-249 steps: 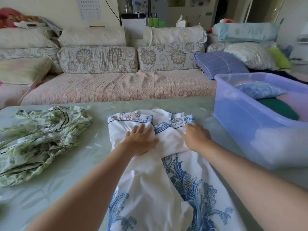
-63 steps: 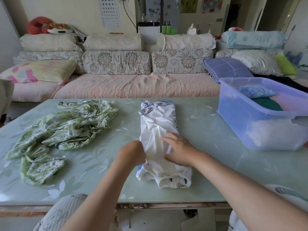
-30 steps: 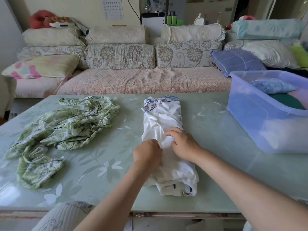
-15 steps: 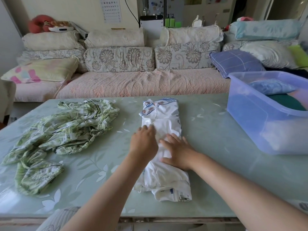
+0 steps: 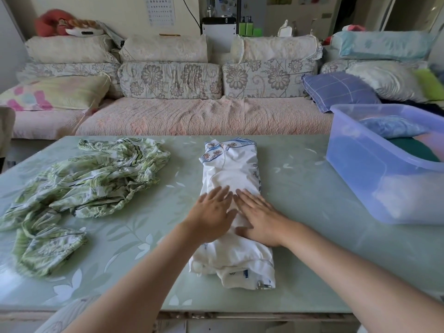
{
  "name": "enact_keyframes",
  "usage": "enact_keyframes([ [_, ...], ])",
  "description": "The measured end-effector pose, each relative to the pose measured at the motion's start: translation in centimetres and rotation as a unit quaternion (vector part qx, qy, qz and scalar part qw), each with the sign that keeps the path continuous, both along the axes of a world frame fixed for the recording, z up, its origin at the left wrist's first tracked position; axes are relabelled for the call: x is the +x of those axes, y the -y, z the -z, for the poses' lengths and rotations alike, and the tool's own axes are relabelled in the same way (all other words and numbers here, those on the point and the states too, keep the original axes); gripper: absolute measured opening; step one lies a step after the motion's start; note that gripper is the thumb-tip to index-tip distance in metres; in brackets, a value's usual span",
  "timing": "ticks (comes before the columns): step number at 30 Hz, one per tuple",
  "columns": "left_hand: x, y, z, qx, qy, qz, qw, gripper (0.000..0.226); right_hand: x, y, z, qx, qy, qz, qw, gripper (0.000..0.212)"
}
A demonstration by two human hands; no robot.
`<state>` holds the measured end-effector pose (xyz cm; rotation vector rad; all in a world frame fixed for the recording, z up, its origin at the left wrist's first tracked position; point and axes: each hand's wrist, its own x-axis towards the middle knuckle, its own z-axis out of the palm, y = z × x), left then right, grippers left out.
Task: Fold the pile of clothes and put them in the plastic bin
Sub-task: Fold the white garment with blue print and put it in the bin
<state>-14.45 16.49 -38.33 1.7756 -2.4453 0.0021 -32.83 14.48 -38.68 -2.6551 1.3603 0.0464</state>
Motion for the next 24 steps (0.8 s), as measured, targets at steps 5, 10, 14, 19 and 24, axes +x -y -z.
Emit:
enact_keyframes([
  [5,1.7,-2.6,1.8,0.12,0.044,0.018,0.992,0.105,-1.2,-1.4,0.6,0.031,-0.02,0.016,0.999,0.08],
  [10,2.8,-3.7,0.6,0.11,0.047,-0.041,0.992,0.082,-2.5,-3.7,0.3,-0.052,0.061,-0.05,0.996,0.079],
  [14,1.8,-5.8,-0.8,-0.04,-0.149,0.076,0.985,0.051,-3.2,-5.8,1.4,-0.144,0.172,-0.109,0.968,0.043],
  [19,2.0,-8.9,0.6,0.129,0.016,0.137,0.982,0.094,-4.0,-8.0,1.3,-0.066,0.168,-0.107,0.978,0.052],
  [24,3.9,-8.6,1.5,0.095,0.019,0.131,0.987,0.095,-4.5,-9.1,0.1,0.012,0.076,-0.129,0.989,0.077],
])
